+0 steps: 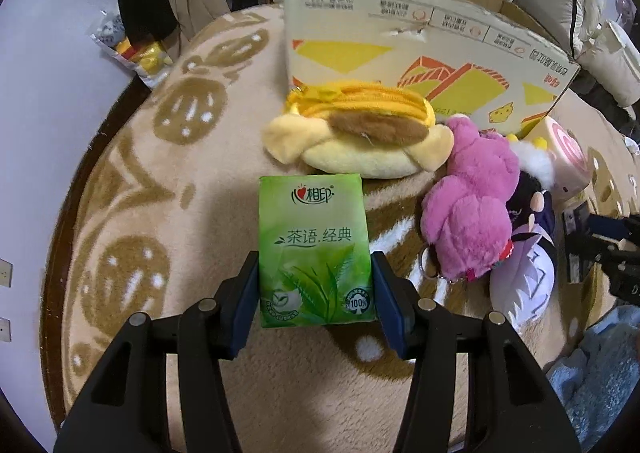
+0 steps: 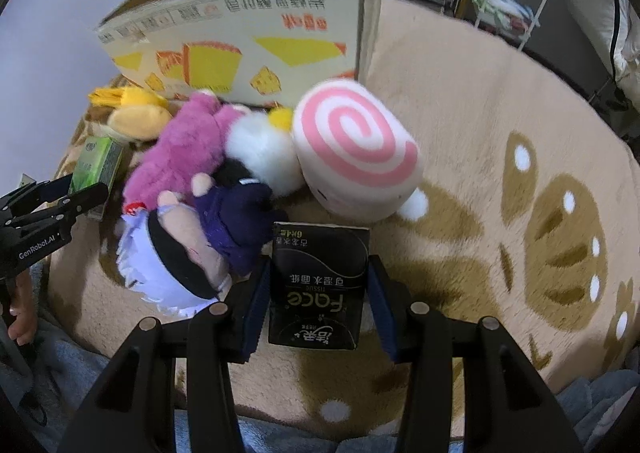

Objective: Organize soft objects
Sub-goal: 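Lift both tissue packs and carry them over the cardboard box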

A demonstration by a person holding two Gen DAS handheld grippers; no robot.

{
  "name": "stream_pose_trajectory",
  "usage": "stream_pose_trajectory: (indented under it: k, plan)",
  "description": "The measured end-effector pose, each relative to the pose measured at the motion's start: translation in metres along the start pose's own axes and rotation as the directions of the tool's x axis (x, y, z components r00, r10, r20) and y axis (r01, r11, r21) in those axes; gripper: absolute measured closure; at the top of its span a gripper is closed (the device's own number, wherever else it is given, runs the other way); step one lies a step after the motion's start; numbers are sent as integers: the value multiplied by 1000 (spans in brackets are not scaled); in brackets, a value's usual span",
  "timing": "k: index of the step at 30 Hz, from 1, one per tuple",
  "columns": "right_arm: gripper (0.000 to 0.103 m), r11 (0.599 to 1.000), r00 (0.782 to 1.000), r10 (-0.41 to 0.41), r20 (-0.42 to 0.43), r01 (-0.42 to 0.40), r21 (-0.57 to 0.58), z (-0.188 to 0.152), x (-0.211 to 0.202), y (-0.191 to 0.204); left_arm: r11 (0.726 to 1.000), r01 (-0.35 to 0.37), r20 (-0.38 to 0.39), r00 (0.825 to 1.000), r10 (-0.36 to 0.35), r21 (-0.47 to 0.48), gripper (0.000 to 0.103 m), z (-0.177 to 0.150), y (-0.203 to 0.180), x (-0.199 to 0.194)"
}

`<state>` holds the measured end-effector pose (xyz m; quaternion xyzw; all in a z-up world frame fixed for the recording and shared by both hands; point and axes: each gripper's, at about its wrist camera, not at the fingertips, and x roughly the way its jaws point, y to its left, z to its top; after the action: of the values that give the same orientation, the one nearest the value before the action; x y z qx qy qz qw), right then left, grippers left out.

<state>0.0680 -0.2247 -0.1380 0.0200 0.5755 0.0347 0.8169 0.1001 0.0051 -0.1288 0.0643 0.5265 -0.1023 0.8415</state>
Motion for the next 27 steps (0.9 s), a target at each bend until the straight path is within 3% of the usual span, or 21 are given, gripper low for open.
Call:
stream_pose_trajectory:
  k: [8,15,19,27]
  plan:
    - [54,1000,993,-5,121,8,-24,-4,-35,0,999,-33,63,998,32,12,51,-9,-1,-31]
    - [54,1000,972,0,233,4,-17,0,-63,2,997,-73,148,986,72,1,51,-12,-1,-60]
    - [54,1000,952,9,307,-11,7,4,-77,1,996,-86,216,973,84,1,51,-12,-2,-80]
    - [54,1000,907,9,420,-13,7,17,-110,1,995,-95,366,926,87,4,51,-2,-8,-117]
